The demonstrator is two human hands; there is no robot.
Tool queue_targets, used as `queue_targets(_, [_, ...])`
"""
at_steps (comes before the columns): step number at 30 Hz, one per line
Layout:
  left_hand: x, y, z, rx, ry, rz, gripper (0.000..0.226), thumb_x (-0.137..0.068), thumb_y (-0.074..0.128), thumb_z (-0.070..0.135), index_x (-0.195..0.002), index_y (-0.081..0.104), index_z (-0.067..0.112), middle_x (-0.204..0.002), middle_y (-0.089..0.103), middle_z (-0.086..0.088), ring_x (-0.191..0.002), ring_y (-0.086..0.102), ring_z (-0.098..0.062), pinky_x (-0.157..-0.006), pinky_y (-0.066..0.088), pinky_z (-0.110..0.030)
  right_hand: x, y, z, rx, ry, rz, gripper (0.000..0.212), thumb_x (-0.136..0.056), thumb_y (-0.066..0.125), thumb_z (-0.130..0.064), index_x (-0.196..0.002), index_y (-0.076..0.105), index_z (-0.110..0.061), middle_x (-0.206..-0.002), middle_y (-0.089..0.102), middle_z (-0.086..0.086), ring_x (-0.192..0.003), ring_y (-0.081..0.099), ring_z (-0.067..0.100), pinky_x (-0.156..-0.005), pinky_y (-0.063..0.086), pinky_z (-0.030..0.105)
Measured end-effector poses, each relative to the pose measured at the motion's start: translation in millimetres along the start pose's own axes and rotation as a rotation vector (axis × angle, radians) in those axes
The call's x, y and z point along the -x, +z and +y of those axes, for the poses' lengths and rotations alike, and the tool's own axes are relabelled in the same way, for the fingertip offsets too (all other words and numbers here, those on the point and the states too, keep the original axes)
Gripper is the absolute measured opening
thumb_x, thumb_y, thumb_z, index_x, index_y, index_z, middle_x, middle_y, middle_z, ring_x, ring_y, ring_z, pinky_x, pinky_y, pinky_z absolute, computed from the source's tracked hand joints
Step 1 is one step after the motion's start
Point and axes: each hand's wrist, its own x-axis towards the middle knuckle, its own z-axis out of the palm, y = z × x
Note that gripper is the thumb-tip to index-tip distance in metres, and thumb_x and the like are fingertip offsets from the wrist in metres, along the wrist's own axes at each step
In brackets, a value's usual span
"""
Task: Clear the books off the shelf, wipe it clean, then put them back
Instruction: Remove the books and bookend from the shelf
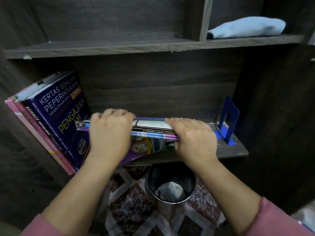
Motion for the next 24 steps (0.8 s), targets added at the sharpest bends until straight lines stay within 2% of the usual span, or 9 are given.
queue_targets(2, [4, -14, -4, -0.072, -0.019, -0.070, 0.033, -0.060, 0.077, 0.009, -0.086, 0.074, 0.030, -0.068, 0.068, -0.001, -0.062, 0.065, -0.028, -0.061, 0.048, -0.036, 3, -13, -2, 0.008, -0.016, 0.027, 0.042, -0.066, 0.064, -0.015, -0.107, 0.073, -0.023, -0.100, 0.073, -0.006, -0.093, 0.069, 0.016, -0.084, 0.041, 0.028])
queue_targets(4, [12, -28, -1, -0.068, 0.009, -0.088, 0.033, -0.056, 0.079, 0.008, -0.080, 0.072, 0.029, -0.061, 0.064, 0.000, -0.053, 0.061, -0.028, -0.054, 0.047, -0.034, 7, -33, -5, 0.011, 0.030, 0.015, 0.043, -0.063, 0.069, -0.015, -0.105, 0.072, -0.026, -0.099, 0.073, -0.009, -0.091, 0.068, 0.015, -0.082, 0.041, 0.029])
queue_targets(8, [18, -62, 22, -0.013, 0.131, 0.015, 0.027, -0.055, 0.080, 0.010, -0.072, 0.070, 0.027, -0.058, 0.060, 0.003, -0.052, 0.059, -0.026, -0.055, 0.043, -0.030, 20, -95, -10, 0.114, 0.148, -0.181, 0.037, -0.066, 0.069, -0.024, -0.103, 0.066, -0.031, -0.089, 0.067, -0.009, -0.082, 0.064, 0.019, -0.070, 0.043, 0.031])
queue_targets(12, [23, -99, 77, -0.034, 0.382, 0.103, 0.004, -0.062, 0.066, 0.026, -0.065, 0.063, 0.025, -0.055, 0.055, 0.005, -0.054, 0.058, -0.020, -0.057, 0.036, -0.028, 49, -159, -3, 0.102, 0.248, -0.346, 0.042, -0.083, 0.056, -0.043, -0.124, 0.049, -0.037, -0.114, 0.060, -0.010, -0.104, 0.059, 0.019, -0.077, 0.043, 0.032])
queue_targets(16, [35, -124, 152, -0.057, 0.628, 0.015, 0.026, -0.052, 0.081, 0.040, -0.059, 0.061, 0.024, -0.052, 0.055, 0.004, -0.051, 0.060, -0.018, -0.057, 0.034, -0.026, 102, -215, 30, 0.045, 0.432, -0.506, 0.037, -0.086, 0.053, -0.032, -0.122, 0.049, -0.038, -0.106, 0.064, -0.005, -0.096, 0.063, 0.024, -0.070, 0.045, 0.032])
queue_targets(18, [49, -135, 191, -0.021, 0.732, -0.003, 0.019, -0.059, 0.078, 0.033, -0.064, 0.062, 0.024, -0.057, 0.058, 0.003, -0.055, 0.062, -0.019, -0.057, 0.038, -0.026, 135, -238, 52, 0.039, 0.502, -0.568, 0.041, -0.088, 0.049, -0.026, -0.125, 0.047, -0.043, -0.105, 0.065, -0.003, -0.095, 0.063, 0.025, -0.074, 0.051, 0.034])
queue_targets(20, [62, -139, 232, 0.005, 0.839, -0.031, 0.008, -0.079, 0.063, 0.025, -0.087, 0.064, 0.027, -0.079, 0.065, 0.001, -0.077, 0.066, -0.022, -0.060, 0.036, -0.028, 168, -257, 75, 0.043, 0.579, -0.600, 0.042, -0.090, 0.050, -0.029, -0.125, 0.045, -0.050, -0.106, 0.066, -0.006, -0.096, 0.063, 0.023, -0.078, 0.053, 0.037])
queue_targets(22, [74, -139, 270, 0.042, 0.928, -0.121, 0.022, -0.088, 0.054, 0.021, -0.106, 0.061, 0.030, -0.096, 0.064, 0.001, -0.092, 0.064, -0.025, -0.063, 0.033, -0.030, 200, -269, 98, 0.051, 0.668, -0.623, 0.041, -0.090, 0.053, -0.032, -0.123, 0.045, -0.054, -0.106, 0.066, -0.008, -0.096, 0.063, 0.021, -0.077, 0.053, 0.036])
queue_targets(24, [86, -136, 306, 0.077, 0.999, -0.208, 0.024, -0.089, 0.055, 0.021, -0.110, 0.060, 0.030, -0.097, 0.063, 0.001, -0.093, 0.063, -0.026, -0.064, 0.034, -0.032, 230, -281, 118, 0.078, 0.738, -0.655, 0.040, -0.090, 0.053, -0.030, -0.120, 0.047, -0.055, -0.103, 0.066, -0.009, -0.093, 0.063, 0.019, -0.072, 0.052, 0.035])
